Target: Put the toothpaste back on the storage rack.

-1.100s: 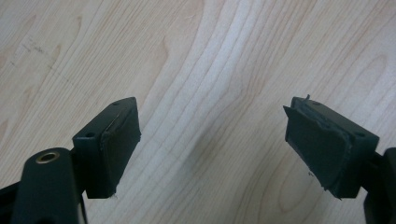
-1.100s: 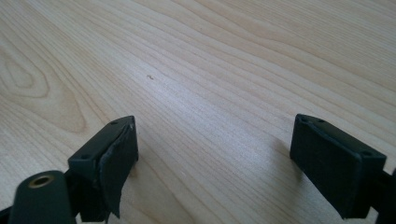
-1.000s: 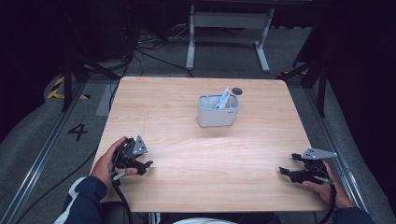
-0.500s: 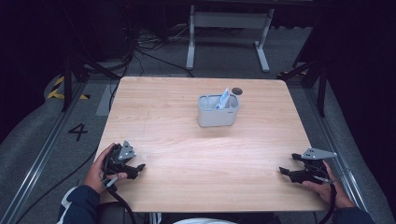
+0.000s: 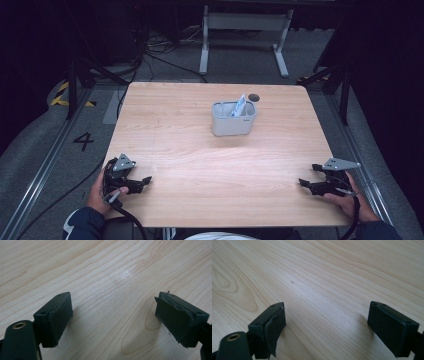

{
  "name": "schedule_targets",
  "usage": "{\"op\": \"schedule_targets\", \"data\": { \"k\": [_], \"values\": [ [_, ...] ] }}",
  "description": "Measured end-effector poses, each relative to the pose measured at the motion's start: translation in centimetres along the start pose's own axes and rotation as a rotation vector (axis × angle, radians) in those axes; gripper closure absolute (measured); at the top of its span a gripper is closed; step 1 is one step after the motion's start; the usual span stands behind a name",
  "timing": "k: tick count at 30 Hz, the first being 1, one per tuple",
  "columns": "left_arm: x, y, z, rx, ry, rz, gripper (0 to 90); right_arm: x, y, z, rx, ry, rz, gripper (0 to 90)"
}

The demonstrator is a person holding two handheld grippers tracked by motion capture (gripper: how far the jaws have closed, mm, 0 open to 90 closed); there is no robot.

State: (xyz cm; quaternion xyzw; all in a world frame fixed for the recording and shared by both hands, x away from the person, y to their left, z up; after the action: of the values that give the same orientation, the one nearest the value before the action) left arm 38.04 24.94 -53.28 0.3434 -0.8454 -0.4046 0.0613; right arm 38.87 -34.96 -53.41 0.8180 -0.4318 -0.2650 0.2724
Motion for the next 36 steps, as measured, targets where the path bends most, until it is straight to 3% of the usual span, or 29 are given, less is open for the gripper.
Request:
{"op": "schedule_targets", "data": {
  "k": [4, 7, 15, 36],
  "values": [
    [-0.08, -0.04, -0.05, -0.011, 0.001, -0.015, 13.0, 0.00, 0.01, 0.01, 0.000, 0.000, 0.000, 15.4],
    [-0.11, -0.22, -0.07, -0.009, 0.028, -0.029, 10.0, 0.00, 0.00, 0.01, 0.000, 0.001, -0.001, 15.4],
    [-0.27, -0.55, -0.12, -0.047, 0.053, -0.043, 0.4, -0.07, 0.08, 0.11, -0.001, 0.001, 0.002, 15.7],
    [-0.18, -0.63, -0.21, -0.053, 0.078, -0.051, 0.1, -0.07, 0.08, 0.10, -0.002, 0.005, -0.004, 15.7]
  ]
}}
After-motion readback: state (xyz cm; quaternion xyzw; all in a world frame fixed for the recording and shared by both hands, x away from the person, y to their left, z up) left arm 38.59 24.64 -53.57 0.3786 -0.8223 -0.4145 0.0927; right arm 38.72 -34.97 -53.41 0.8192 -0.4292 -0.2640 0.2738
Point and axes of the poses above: each handheld gripper's, and its own axes: y roughly backward along the jaws, z roughly out of its underside, x roughly to its right, the point moved 7 cm from there along -y, roughly forward along the jaws, and after that the axes turned 15 degrees about -y, right-handed, at the moved point
